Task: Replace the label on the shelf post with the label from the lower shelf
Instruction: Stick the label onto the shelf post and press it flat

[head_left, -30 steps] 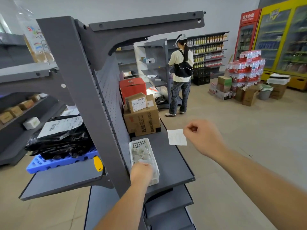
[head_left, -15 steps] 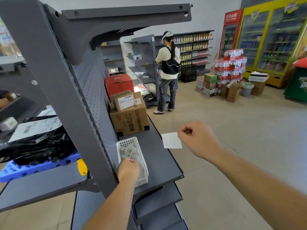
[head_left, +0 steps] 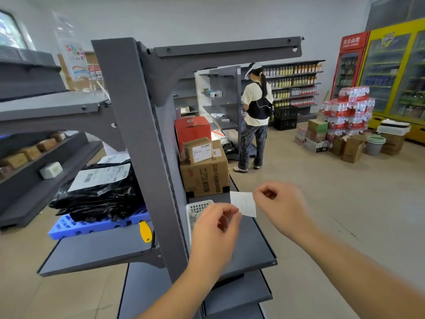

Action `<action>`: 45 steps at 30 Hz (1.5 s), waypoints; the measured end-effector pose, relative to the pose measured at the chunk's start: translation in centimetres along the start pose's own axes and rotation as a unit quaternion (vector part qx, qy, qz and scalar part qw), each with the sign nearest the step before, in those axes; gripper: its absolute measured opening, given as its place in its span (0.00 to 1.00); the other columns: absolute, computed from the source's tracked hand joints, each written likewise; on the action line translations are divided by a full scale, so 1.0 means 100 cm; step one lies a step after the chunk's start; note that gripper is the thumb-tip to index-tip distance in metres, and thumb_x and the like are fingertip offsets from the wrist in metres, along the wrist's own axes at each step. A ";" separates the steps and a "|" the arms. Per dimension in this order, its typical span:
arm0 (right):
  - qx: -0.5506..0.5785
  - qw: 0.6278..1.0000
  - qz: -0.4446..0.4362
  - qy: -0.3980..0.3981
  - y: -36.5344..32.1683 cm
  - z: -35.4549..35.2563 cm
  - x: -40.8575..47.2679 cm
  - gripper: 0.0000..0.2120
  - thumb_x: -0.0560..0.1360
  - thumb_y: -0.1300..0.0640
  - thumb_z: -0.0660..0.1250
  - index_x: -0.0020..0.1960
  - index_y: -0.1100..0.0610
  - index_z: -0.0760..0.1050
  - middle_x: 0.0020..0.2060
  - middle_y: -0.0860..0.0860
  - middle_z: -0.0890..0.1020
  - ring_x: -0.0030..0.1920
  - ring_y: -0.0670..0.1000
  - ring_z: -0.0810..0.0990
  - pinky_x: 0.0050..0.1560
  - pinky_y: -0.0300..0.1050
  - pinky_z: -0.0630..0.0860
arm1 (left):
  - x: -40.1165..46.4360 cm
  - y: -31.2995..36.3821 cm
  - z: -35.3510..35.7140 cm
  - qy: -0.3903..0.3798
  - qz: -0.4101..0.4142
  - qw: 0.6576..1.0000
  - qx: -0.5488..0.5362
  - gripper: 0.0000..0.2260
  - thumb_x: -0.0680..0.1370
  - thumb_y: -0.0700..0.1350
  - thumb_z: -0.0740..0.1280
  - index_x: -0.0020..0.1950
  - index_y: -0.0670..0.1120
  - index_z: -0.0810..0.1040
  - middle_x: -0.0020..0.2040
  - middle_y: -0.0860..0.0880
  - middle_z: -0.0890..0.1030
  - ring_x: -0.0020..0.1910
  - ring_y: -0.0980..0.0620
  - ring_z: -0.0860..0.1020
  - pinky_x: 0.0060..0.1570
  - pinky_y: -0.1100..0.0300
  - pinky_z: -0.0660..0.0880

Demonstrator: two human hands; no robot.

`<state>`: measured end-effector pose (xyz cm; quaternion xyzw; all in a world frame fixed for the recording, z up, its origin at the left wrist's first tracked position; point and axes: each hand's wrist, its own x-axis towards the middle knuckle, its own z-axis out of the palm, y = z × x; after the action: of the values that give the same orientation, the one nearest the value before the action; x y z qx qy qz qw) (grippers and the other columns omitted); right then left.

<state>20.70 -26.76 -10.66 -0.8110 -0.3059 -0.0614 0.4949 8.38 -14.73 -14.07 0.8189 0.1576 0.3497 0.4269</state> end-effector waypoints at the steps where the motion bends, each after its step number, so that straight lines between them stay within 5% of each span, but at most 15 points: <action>1: 0.014 1.000 -0.008 0.003 -0.005 0.002 -0.001 0.10 0.74 0.57 0.69 0.34 0.50 0.82 0.34 0.44 0.84 0.32 0.42 0.78 0.35 0.40 0.74 | 0.001 0.008 -0.006 0.009 0.027 0.999 0.018 0.05 0.79 0.46 0.73 0.47 0.57 0.81 0.43 0.58 0.79 0.42 0.56 0.78 0.42 0.69 0.74; 7: 0.098 0.994 -0.042 -0.019 -0.050 0.014 -0.008 0.09 0.74 0.57 0.69 0.36 0.49 0.84 0.33 0.46 0.85 0.34 0.44 0.81 0.38 0.48 0.80 | 0.003 0.041 -0.046 0.041 0.053 0.997 0.023 0.07 0.75 0.52 0.76 0.51 0.59 0.81 0.48 0.61 0.80 0.51 0.59 0.79 0.45 0.65 0.78; 15: 0.217 0.970 -0.098 -0.054 -0.107 0.024 -0.018 0.13 0.78 0.64 0.70 0.37 0.51 0.84 0.33 0.45 0.86 0.35 0.40 0.82 0.37 0.32 0.77 | 0.003 0.060 -0.092 0.098 0.047 0.993 -0.034 0.06 0.75 0.46 0.77 0.48 0.55 0.84 0.44 0.56 0.84 0.44 0.55 0.82 0.43 0.67 0.78; 22: 0.236 0.960 -0.134 -0.066 -0.131 0.035 -0.018 0.10 0.81 0.59 0.69 0.48 0.47 0.87 0.43 0.45 0.89 0.46 0.50 0.87 0.51 0.53 0.85 | 0.011 0.066 -0.129 0.138 0.032 0.982 -0.124 0.05 0.78 0.40 0.73 0.45 0.49 0.86 0.39 0.54 0.87 0.37 0.60 0.83 0.40 0.68 0.79; 25: 0.221 0.970 -0.102 -0.008 -0.131 0.044 -0.007 0.06 0.79 0.56 0.72 0.50 0.45 0.84 0.44 0.47 0.86 0.45 0.49 0.84 0.50 0.50 0.84 | 0.019 0.066 -0.142 0.149 -0.039 0.957 -0.247 0.07 0.79 0.38 0.71 0.44 0.47 0.86 0.38 0.49 0.87 0.38 0.54 0.84 0.42 0.57 0.81; 29: 0.205 0.975 -0.082 -0.036 -0.135 0.050 0.002 0.03 0.78 0.52 0.72 0.48 0.46 0.85 0.44 0.45 0.88 0.46 0.46 0.84 0.48 0.38 0.81 | 0.026 0.062 -0.156 0.148 -0.087 0.934 -0.313 0.09 0.80 0.38 0.70 0.44 0.47 0.87 0.47 0.39 0.88 0.46 0.37 0.85 0.52 0.43 0.82; 32: 0.191 0.976 -0.085 -0.060 -0.142 0.052 0.004 0.06 0.79 0.51 0.71 0.45 0.46 0.85 0.43 0.38 0.87 0.43 0.40 0.83 0.42 0.29 0.77 | 0.029 0.063 -0.163 0.144 -0.098 0.924 -0.339 0.06 0.81 0.37 0.68 0.48 0.42 0.85 0.47 0.40 0.89 0.46 0.42 0.86 0.49 0.50 0.84; 38: 0.185 0.975 -0.099 -0.070 -0.152 0.058 0.011 0.08 0.80 0.53 0.71 0.42 0.48 0.84 0.39 0.43 0.86 0.37 0.37 0.80 0.39 0.27 0.75 | 0.036 0.059 -0.170 0.150 -0.110 0.920 -0.346 0.04 0.81 0.37 0.69 0.52 0.40 0.84 0.48 0.40 0.89 0.44 0.47 0.86 0.49 0.53 0.84; 45: 0.160 0.975 -0.153 -0.033 -0.165 0.063 0.019 0.08 0.81 0.55 0.69 0.43 0.51 0.82 0.32 0.47 0.81 0.29 0.39 0.75 0.32 0.29 0.71 | 0.053 0.056 -0.180 0.157 -0.085 0.934 -0.308 0.04 0.80 0.38 0.70 0.48 0.44 0.85 0.43 0.46 0.89 0.38 0.57 0.86 0.36 0.67 0.80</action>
<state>11.72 -15.31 -0.44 -0.6669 -0.4479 -0.0601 0.5925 -0.86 -4.48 -0.18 0.5654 0.1760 0.4675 0.6564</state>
